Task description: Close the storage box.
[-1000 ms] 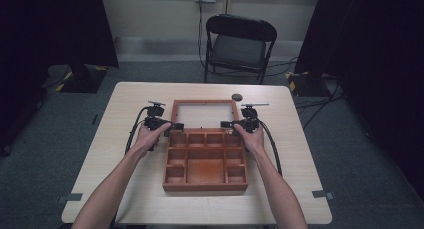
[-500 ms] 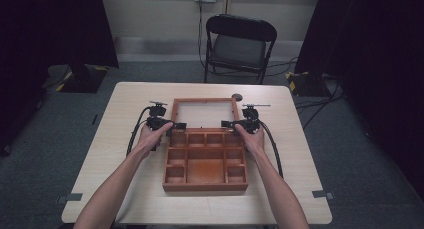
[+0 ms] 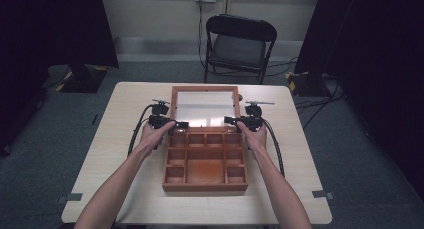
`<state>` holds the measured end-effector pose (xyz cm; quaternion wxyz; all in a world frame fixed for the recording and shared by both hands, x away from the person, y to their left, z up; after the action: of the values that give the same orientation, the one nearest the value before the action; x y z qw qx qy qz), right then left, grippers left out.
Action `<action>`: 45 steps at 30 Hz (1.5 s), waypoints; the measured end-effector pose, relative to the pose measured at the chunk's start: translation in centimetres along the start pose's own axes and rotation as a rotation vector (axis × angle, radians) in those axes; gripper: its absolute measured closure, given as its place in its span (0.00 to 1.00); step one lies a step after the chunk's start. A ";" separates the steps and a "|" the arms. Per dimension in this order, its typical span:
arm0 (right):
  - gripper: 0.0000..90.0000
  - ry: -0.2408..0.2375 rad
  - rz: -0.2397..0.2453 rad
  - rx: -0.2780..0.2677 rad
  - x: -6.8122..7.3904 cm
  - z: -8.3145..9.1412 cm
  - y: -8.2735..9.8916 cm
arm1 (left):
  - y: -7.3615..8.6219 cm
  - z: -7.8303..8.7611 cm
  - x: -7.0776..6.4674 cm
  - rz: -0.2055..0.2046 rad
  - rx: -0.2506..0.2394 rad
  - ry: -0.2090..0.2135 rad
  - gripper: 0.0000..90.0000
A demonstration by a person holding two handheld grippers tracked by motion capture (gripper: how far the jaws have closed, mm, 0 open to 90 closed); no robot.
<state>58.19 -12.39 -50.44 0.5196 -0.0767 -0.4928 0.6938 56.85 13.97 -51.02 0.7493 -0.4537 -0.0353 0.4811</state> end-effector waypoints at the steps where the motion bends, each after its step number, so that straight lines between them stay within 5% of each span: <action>1: 0.37 0.002 0.000 -0.002 0.0 0.1 -0.1 | -0.1 0.1 0.0 -0.004 -0.004 -0.003 0.23; 13: 0.39 -0.020 0.000 -0.049 0.8 1.5 -0.6 | -0.7 1.2 -0.3 -0.033 -0.040 -0.012 0.34; 21: 0.44 -0.005 0.052 -0.052 1.7 2.3 -1.3 | -1.6 2.4 -0.3 -0.035 -0.096 -0.032 0.49; 32: 0.45 -0.006 0.077 -0.074 2.8 2.8 -2.1 | -2.5 3.6 -0.5 -0.075 -0.123 -0.035 0.49; 38: 0.44 -0.040 0.025 -0.119 3.3 3.4 -2.6 | -2.3 4.3 -0.9 -0.096 -0.117 -0.025 0.48; 45: 0.43 -0.043 0.055 -0.111 4.1 4.0 -2.4 | -2.1 5.0 -1.2 -0.095 -0.126 -0.021 0.46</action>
<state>55.46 -11.61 -44.95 0.4845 -0.1038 -0.5393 0.6809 55.20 16.03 -46.10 0.7406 -0.4927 -0.0950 0.4468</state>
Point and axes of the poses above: each handheld gripper's, and its own axes: z roughly backward along the jaws, y roughly out of its underside, x roughly to its left, the point moved 7 cm from there along -z, roughly forward along the jaws, and after that the axes turned 4 degrees about -x, right-handed, at the moved point
